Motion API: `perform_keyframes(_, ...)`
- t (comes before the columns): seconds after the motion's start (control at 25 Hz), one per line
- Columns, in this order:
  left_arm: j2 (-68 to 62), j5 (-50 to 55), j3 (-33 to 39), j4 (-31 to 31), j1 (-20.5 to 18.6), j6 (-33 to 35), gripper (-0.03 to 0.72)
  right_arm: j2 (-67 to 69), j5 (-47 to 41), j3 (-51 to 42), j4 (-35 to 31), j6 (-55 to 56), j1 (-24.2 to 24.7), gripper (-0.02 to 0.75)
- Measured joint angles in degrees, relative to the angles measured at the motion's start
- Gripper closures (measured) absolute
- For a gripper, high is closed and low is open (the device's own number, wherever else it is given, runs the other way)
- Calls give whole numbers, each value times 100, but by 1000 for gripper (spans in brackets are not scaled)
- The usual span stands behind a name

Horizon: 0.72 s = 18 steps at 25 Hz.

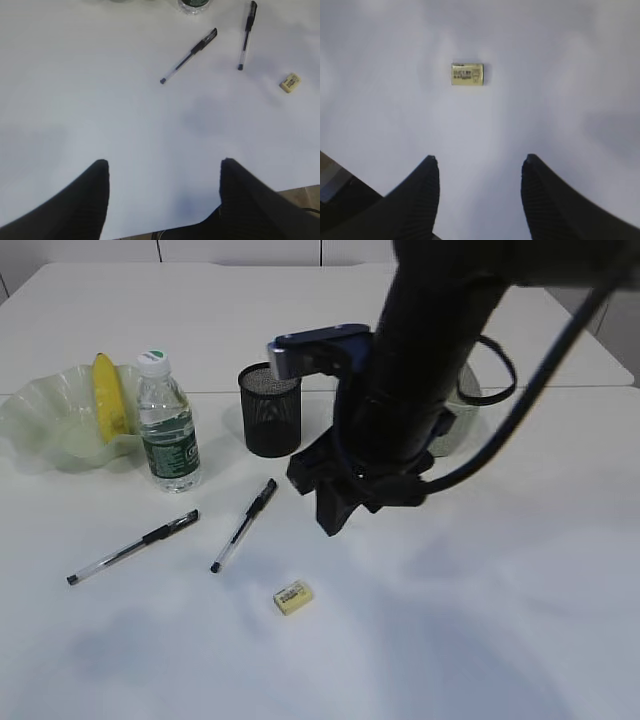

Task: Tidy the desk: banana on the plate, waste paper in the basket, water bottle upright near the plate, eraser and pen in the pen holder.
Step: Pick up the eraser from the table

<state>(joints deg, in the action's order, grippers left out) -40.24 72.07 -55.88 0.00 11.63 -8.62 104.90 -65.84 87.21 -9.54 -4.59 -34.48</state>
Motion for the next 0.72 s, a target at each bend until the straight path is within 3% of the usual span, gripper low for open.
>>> perform_keyframes(0.24,0,8,0,0,0,9,198,1061,-131,865,351,331,-225,344)
perform_keyframes(0.48,0,8,0,0,0,131,199,1680,-67,999,821,385,-683,344)
perform_keyframes(0.72,0,8,0,75,0,156,200,2049,137,1024,954,402,-795,344)
